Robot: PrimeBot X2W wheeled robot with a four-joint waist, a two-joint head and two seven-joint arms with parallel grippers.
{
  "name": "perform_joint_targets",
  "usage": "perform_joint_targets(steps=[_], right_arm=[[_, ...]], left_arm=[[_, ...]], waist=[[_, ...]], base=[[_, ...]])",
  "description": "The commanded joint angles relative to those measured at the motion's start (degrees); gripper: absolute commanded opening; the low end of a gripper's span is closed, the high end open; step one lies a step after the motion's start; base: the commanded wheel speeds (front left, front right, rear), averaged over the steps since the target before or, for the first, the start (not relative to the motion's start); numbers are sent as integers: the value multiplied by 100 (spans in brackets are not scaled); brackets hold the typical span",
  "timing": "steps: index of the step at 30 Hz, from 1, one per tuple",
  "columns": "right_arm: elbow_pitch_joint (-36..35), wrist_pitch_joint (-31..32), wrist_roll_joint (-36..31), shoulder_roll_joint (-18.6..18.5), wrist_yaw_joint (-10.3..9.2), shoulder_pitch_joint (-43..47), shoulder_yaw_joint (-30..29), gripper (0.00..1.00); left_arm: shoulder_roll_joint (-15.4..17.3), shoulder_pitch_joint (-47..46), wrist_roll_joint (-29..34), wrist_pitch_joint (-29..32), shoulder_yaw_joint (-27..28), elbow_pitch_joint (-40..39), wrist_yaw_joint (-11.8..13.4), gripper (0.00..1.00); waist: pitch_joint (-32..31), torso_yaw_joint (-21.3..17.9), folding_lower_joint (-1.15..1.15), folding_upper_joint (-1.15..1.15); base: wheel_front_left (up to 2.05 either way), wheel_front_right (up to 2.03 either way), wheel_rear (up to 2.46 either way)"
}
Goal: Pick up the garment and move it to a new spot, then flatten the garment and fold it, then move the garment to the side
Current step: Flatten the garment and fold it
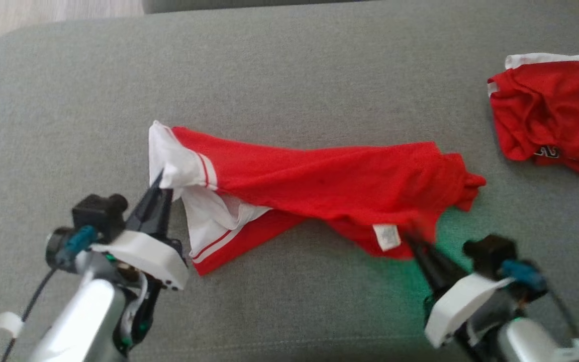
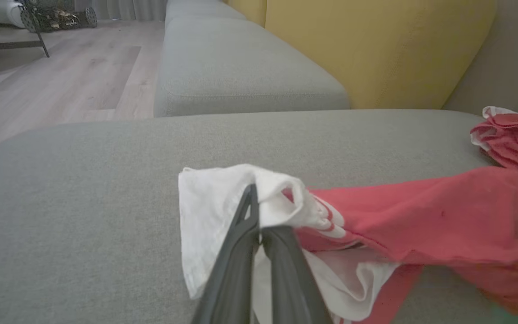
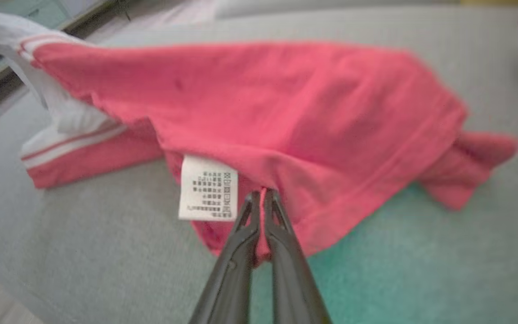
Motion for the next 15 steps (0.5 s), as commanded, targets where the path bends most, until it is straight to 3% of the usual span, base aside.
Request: perform_joint_targets(steps=[1, 7, 15], right_arm=[[-510, 53, -69, -134, -4, -61, -44, 0], [-1725, 173, -260, -327, -4, -180, -783, 0], [-2631, 67, -561, -353, -4, -834, -1555, 0]], left_arm=[[230, -236, -23, -26, 304, -281, 72, 0], [394, -373, 17, 12, 489, -762, 226, 0], [519, -977, 110, -4, 733, -1775, 312, 0]], waist=[[-69, -50, 0, 0], [-240, -99, 0, 0], [-520, 34, 0, 0]], base=[[0, 0, 0], [0, 0, 0], [0, 0, 0]])
